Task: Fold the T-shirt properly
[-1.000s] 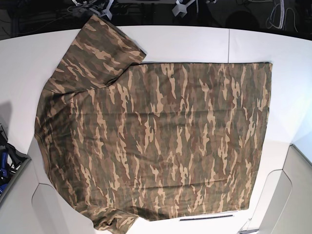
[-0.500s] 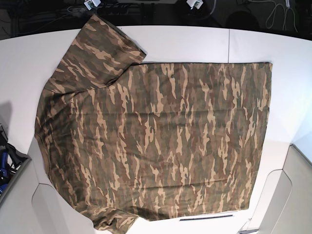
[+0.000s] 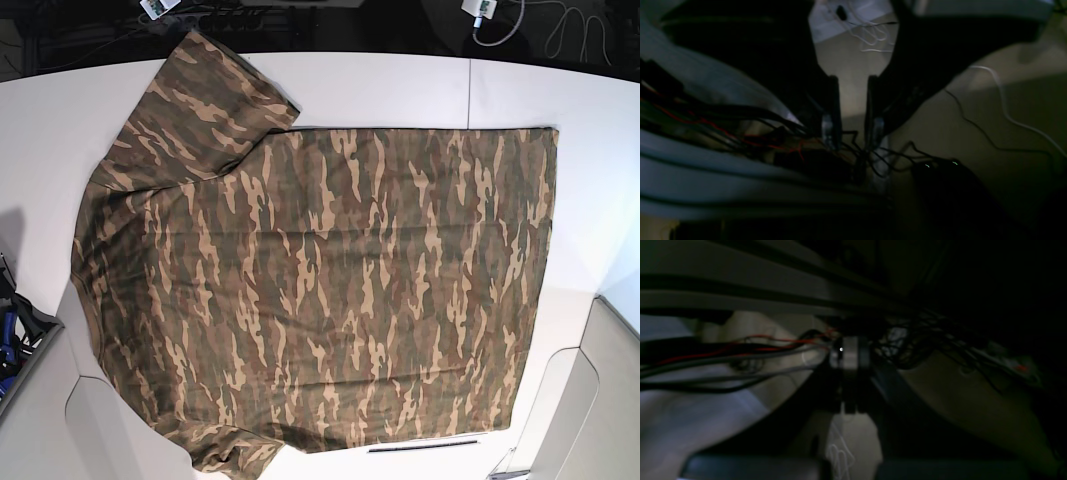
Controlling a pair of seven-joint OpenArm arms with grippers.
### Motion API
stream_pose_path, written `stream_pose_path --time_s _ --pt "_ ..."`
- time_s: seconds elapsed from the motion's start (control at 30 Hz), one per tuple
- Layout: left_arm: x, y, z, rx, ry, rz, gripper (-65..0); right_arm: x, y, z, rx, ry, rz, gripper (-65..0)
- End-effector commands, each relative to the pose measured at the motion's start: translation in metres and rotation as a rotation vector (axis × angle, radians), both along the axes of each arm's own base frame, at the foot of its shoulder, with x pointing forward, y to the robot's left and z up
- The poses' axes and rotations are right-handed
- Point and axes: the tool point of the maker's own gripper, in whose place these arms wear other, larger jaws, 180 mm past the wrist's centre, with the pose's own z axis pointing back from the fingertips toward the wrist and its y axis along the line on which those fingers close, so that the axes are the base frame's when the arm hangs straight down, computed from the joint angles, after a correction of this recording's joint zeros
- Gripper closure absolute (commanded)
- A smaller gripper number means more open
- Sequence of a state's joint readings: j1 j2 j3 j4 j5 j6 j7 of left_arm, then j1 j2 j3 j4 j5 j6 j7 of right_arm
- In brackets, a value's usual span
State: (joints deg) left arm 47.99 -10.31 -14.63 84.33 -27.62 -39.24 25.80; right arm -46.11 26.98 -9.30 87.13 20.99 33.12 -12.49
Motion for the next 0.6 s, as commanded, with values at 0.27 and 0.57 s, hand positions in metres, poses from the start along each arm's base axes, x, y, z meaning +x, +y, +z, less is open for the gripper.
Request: stream_pose_path --time_s 0.27,0.57 --pt "0.045 0.049 0.054 0.139 -0.155 0.001 -15.5 0.055 0.025 0.065 0.116 -0.118 0.010 -0.2" --pt "0.083 0.089 0.110 0.143 -0.298 0.156 -15.6 0.113 -0.001 0.110 0.112 -0.258 -0.095 -0.3"
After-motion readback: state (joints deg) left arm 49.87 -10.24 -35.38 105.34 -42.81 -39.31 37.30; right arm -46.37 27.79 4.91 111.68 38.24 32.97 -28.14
